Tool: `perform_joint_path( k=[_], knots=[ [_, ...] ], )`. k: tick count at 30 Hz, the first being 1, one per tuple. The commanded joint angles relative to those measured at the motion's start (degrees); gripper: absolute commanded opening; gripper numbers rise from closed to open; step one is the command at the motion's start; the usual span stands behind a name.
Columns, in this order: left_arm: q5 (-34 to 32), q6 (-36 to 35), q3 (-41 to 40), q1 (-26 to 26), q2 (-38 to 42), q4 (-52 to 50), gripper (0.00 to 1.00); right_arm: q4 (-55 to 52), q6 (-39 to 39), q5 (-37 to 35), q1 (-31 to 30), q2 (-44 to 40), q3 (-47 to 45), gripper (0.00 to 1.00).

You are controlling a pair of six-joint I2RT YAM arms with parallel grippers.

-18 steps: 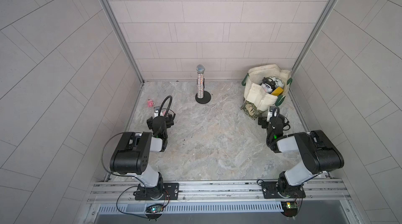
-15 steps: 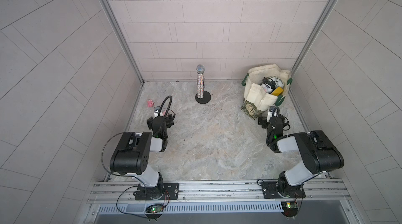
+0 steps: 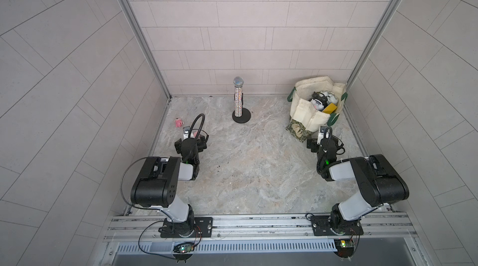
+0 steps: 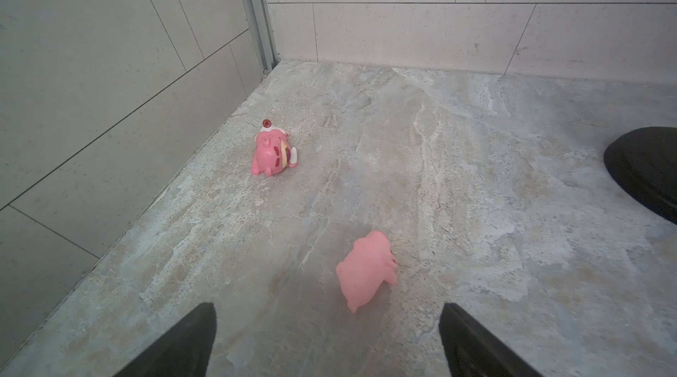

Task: Take the alarm clock out of the canvas bag
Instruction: Move the canvas bag to the center of the board.

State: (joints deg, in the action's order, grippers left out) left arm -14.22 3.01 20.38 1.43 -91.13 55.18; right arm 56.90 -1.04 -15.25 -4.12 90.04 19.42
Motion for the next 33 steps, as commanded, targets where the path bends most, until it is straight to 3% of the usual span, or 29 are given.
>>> perform_joint_path(
  k=[1,12,16,19,23,26,27,31,33],
  knots=[
    [-0.4,0.2,0.9,0.2,0.4,0.1,1.00,-0.2,0.5,0.2,-0.2,0.4,1.1,1.00],
    [-0.1,0.0,0.5,0.2,0.6,0.7,1.00,0.2,0.6,0.3,-0.2,0.3,0.8,1.00],
    [3.0,-1.2,-1.0,0.3,1.2,3.5,1.00,2.0,0.4,-0.1,-0.2,-0.9,-0.6,1.00],
    [0.0,-1.2,-2.4,1.0,5.6,2.2,1.00,-0.7,-0.2,-2.4,-0.2,-5.2,-1.2,1.00],
    [-9.6,-2.3,-0.5,5.0,16.3,-10.0,1.00,-14.5,-1.2,-4.2,-0.2,-13.5,2.5,1.00],
    [-17.6,5.0,3.1,7.5,23.5,-19.5,1.00,-37.9,-17.3,-13.4,0.5,-22.3,11.2,1.00],
    [-18.2,8.0,4.8,7.9,25.9,-23.6,1.00,-44.3,-21.5,-13.3,1.4,-23.9,15.2,1.00],
    [-19.3,21.2,16.4,9.3,33.5,-46.3,1.00,-62.0,-29.8,-5.6,4.9,-25.6,29.7,0.99],
    [-17.1,24.3,22.1,9.6,34.4,-54.5,1.00,-69.6,-32.5,-0.5,7.5,-24.5,36.5,1.00]
  ],
)
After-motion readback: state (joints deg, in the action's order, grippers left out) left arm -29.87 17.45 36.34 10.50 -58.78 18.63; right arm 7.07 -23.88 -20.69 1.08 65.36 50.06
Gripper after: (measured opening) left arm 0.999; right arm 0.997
